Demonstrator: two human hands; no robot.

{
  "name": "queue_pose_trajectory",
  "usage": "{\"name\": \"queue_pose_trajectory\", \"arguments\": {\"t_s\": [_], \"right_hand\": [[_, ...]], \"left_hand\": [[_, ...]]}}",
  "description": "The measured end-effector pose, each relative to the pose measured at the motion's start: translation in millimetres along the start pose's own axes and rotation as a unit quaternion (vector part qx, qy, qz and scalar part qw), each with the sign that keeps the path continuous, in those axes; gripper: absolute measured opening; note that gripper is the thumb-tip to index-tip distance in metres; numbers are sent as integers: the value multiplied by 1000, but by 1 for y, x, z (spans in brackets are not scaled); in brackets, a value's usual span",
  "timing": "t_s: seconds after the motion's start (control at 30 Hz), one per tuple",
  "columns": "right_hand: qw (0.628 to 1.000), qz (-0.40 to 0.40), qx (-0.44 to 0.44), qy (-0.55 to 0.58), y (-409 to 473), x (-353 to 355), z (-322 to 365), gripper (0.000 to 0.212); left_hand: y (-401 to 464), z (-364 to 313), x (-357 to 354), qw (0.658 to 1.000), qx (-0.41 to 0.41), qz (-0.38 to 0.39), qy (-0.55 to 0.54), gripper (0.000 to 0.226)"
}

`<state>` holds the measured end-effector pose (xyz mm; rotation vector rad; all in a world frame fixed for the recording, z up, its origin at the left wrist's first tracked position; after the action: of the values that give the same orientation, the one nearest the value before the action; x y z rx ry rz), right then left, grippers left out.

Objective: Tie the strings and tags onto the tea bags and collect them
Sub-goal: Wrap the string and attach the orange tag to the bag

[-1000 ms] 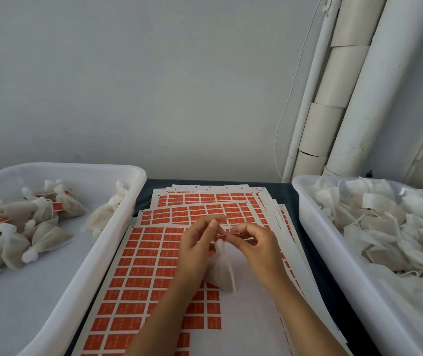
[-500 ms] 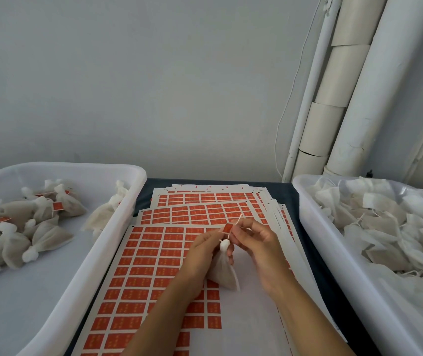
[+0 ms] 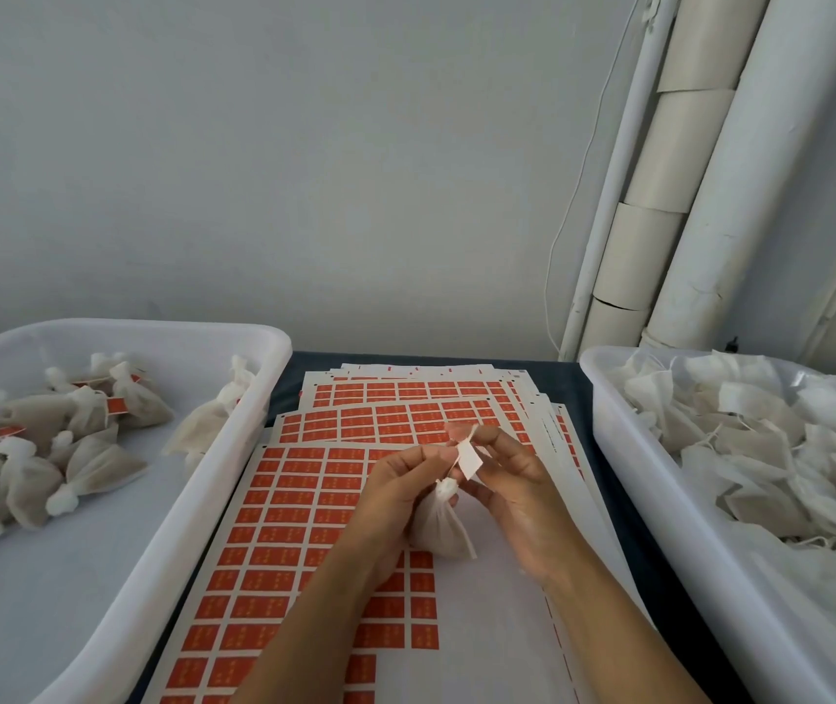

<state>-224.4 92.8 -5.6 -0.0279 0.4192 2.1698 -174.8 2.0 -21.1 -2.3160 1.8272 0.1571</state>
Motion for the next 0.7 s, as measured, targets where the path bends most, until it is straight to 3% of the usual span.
{"name": "queue_pose_trajectory", "arguments": {"t_s": [0.13,0.37,0.53,0.6,0.7], "right_hand": [[987,-18,45,-156,1,9,14,43],[956,-1,120,-267,-2,19,35,22],[973,-1,96,-210,-3,23,31,10],[980,-2,77,-184,-3,23,29,17],[970,20,96,-224,-5,18,32,11]], "left_hand": [[0,1,7,999,1,-47,14,23],[0,-1,10,994,-6,-90,67,19],[2,1,7,994,-9,-74,79,18],[2,0,5,994,-15,-67,89,19],[2,-1,4,994,-18,-58,88,19]]}}
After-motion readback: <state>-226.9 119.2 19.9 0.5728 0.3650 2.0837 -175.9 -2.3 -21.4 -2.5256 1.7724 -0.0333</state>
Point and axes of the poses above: each hand's wrist, its own y-axis towards the middle knuckle, its own x-axis out of the back of the hand, z = x × y, the point moved 9 cm from there along y, towards the middle knuckle, and after that the axes turned 5 degrees about x, right-handed, at the moved point
